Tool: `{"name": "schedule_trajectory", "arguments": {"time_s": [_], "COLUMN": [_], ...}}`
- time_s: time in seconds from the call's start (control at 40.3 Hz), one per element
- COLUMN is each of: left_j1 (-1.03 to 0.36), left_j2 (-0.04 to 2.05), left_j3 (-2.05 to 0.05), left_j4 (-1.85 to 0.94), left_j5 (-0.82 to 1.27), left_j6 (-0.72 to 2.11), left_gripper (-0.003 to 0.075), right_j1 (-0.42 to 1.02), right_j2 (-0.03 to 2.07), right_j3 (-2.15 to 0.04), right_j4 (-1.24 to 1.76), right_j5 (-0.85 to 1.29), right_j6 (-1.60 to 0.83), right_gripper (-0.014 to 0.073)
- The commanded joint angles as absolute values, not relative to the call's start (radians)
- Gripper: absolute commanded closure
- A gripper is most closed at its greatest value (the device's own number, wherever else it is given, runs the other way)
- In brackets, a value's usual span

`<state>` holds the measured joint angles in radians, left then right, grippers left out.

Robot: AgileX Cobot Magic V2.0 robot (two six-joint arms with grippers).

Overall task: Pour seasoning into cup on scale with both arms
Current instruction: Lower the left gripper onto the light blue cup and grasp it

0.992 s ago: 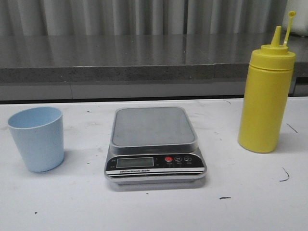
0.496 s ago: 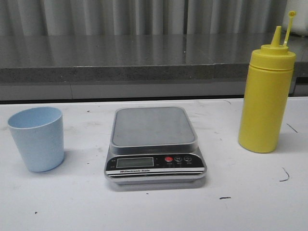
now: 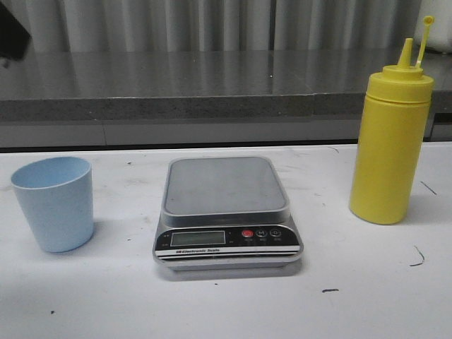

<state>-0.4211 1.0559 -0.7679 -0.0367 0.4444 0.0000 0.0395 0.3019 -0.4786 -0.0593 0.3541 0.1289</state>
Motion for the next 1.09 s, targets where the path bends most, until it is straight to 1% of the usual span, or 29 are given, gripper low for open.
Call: {"name": "schedule_trajectory", "arguments": {"time_s": [0.0, 0.124, 0.322, 0.595, 0.769, 0.843, 0.893, 0.917, 1.066], "left_j1": [-0.465, -0.485, -0.485, -0.485, -0.485, -0.485, -0.485, -0.485, -0.485], "left_j2": [1.160, 1.314, 1.480, 1.638, 1.683, 1.690, 1.692, 1.692, 1.692], "left_j3": [-0.876, -0.998, -1.133, -1.197, -1.197, -1.197, -1.197, -1.197, -1.208], "left_j4": [-0.033, -0.033, -0.033, -0.033, -0.033, -0.030, -0.018, -0.016, 0.000], "left_j5": [0.457, 0.592, 0.751, 0.795, 0.829, 0.847, 0.852, 0.855, 0.883], "left_j6": [-0.005, -0.005, -0.005, -0.005, -0.005, 0.000, 0.000, 0.000, -0.005], "left_gripper": [0.0281, 0.0281, 0.0281, 0.0281, 0.0284, 0.0326, 0.0388, 0.0421, 0.0673], "right_j1": [0.032, 0.032, 0.032, 0.032, 0.032, 0.032, 0.032, 0.032, 0.032], "right_j2": [0.318, 0.318, 0.318, 0.318, 0.318, 0.318, 0.318, 0.318, 0.318], "right_j3": [-0.506, -0.506, -0.506, -0.506, -0.506, -0.506, -0.506, -0.506, -0.506], "right_j4": [-0.073, -0.073, -0.073, -0.073, -0.073, -0.073, -0.073, -0.073, -0.073], "right_j5": [0.266, 0.266, 0.266, 0.266, 0.266, 0.266, 0.266, 0.266, 0.266], "right_j6": [0.129, 0.129, 0.129, 0.129, 0.129, 0.129, 0.129, 0.129, 0.129], "right_gripper": [-0.0045, -0.0045, -0.0045, -0.0045, -0.0045, -0.0045, -0.0045, -0.0045, -0.0045]}}
